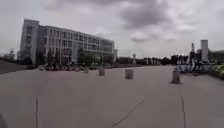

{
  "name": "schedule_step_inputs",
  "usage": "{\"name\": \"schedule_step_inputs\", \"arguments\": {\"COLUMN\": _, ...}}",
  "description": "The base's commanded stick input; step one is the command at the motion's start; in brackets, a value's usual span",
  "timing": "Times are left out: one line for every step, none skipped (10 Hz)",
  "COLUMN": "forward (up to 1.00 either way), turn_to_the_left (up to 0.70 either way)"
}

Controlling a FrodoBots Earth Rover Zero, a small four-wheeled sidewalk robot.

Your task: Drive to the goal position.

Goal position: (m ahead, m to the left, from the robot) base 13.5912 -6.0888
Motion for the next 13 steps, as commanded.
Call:
{"name": "schedule_step_inputs", "arguments": {"forward": 0.70, "turn_to_the_left": -0.13}}
{"name": "schedule_step_inputs", "arguments": {"forward": 0.70, "turn_to_the_left": -0.13}}
{"name": "schedule_step_inputs", "arguments": {"forward": 0.70, "turn_to_the_left": -0.13}}
{"name": "schedule_step_inputs", "arguments": {"forward": 0.70, "turn_to_the_left": -0.13}}
{"name": "schedule_step_inputs", "arguments": {"forward": 0.70, "turn_to_the_left": -0.13}}
{"name": "schedule_step_inputs", "arguments": {"forward": 0.70, "turn_to_the_left": -0.13}}
{"name": "schedule_step_inputs", "arguments": {"forward": 0.70, "turn_to_the_left": -0.13}}
{"name": "schedule_step_inputs", "arguments": {"forward": 0.70, "turn_to_the_left": -0.13}}
{"name": "schedule_step_inputs", "arguments": {"forward": 0.70, "turn_to_the_left": -0.13}}
{"name": "schedule_step_inputs", "arguments": {"forward": 0.70, "turn_to_the_left": -0.13}}
{"name": "schedule_step_inputs", "arguments": {"forward": 0.70, "turn_to_the_left": -0.13}}
{"name": "schedule_step_inputs", "arguments": {"forward": 0.70, "turn_to_the_left": -0.13}}
{"name": "schedule_step_inputs", "arguments": {"forward": 0.70, "turn_to_the_left": -0.13}}
